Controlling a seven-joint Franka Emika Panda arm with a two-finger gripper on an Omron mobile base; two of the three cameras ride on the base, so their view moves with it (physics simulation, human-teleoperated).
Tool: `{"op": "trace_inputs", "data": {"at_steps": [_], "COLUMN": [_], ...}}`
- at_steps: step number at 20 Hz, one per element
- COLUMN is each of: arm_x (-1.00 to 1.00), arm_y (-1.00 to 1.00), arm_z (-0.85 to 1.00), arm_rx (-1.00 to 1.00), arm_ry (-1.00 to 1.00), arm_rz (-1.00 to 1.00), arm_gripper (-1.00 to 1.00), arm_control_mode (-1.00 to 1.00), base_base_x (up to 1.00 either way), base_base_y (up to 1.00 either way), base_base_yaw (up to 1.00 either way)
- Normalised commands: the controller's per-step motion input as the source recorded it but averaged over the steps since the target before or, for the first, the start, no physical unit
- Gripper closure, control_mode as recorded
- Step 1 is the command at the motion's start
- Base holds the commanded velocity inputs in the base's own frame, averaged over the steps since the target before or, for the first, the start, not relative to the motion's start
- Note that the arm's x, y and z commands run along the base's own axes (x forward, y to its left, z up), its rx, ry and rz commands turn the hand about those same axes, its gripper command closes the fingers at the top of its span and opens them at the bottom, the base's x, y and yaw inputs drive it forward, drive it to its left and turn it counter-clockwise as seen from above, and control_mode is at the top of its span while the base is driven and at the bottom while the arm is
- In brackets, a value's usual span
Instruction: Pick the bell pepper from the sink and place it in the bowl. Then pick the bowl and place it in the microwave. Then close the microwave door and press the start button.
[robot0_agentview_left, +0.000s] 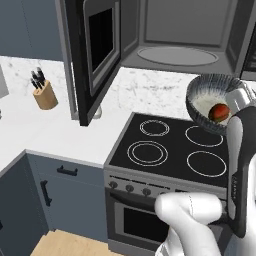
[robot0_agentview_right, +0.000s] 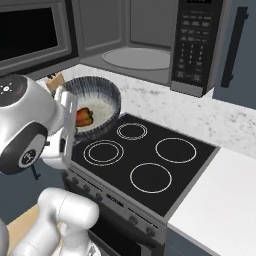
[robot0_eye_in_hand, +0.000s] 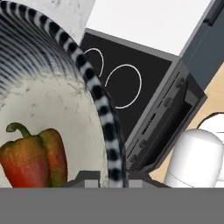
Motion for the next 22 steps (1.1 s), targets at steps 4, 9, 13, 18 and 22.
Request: {"op": "trace_inputs", "data": {"at_steps": [4, 9, 13, 18, 22], "arm_x": [0.0, 0.07, 0.22, 0.48, 0.69], "arm_y": [0.0, 0.0, 0.0, 0.0, 0.0], "arm_z": [0.56, 0.48, 0.65, 0.54, 0.26], "arm_rx": [-0.01, 0.0, 0.0, 0.0, 0.0], "arm_ry": [-0.15, -0.16, -0.05, 0.07, 0.19], "arm_rz": [0.0, 0.0, 0.0, 0.0, 0.0], "arm_gripper": [1.0, 1.0, 1.0, 1.0, 1.0], "arm_control_mode": [-1.0, -1.0, -1.0, -1.0, -1.0], "base_base_x": [0.0, 0.0, 0.0, 0.0, 0.0], "base_base_y": [0.0, 0.0, 0.0, 0.0, 0.0], "base_base_yaw": [0.0, 0.0, 0.0, 0.0, 0.0]}}
